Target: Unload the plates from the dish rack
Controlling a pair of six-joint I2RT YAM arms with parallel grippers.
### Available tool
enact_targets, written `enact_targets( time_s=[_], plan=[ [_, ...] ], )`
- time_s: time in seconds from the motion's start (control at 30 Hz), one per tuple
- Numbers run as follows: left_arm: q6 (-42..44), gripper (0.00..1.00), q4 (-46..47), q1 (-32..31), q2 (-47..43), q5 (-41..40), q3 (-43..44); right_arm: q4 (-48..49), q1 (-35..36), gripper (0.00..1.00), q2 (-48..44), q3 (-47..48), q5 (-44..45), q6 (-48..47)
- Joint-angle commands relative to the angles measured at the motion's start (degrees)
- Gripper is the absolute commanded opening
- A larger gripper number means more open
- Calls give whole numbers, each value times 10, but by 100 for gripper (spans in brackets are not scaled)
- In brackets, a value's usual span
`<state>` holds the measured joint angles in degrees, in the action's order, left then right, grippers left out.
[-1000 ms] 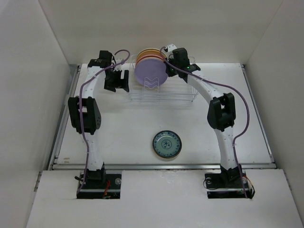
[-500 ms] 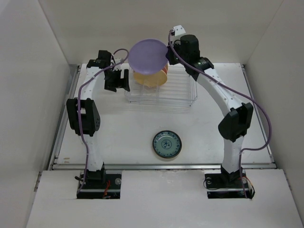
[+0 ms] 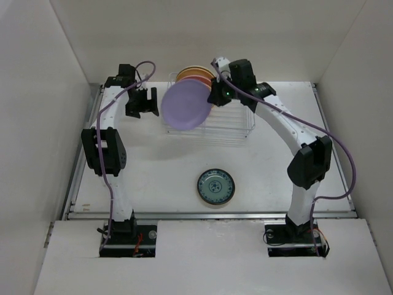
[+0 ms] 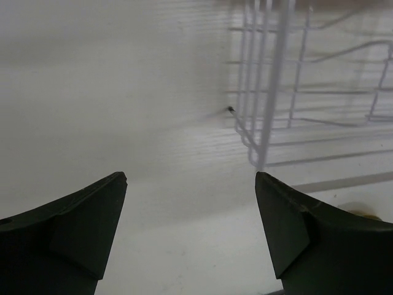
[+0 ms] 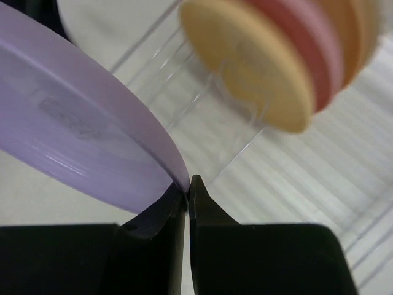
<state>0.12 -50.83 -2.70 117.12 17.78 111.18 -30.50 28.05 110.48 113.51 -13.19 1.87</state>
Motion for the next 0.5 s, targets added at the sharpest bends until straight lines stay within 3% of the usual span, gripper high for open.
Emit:
enact_targets(
  time_s=[0.0,0.13,0.23,0.4,0.47],
  plan=[
    [-27,84,16,41,-58,-61,31,-81,34,0,-33,-85,-149,-12],
    [-7,84,45,52,-63,-78,58,-93,95,0,-29,-166,-155,-18],
    [16,79,56,46,-44,-41,93,-68,116,0,-2,-193,-161,-5],
    [90,72,49,6,-12,42,148,-40,121,0,63,-165,-134,57],
    [106,66,70,-19,-12,34,138,-45,127,0,85,-136,-90,70]
  ],
)
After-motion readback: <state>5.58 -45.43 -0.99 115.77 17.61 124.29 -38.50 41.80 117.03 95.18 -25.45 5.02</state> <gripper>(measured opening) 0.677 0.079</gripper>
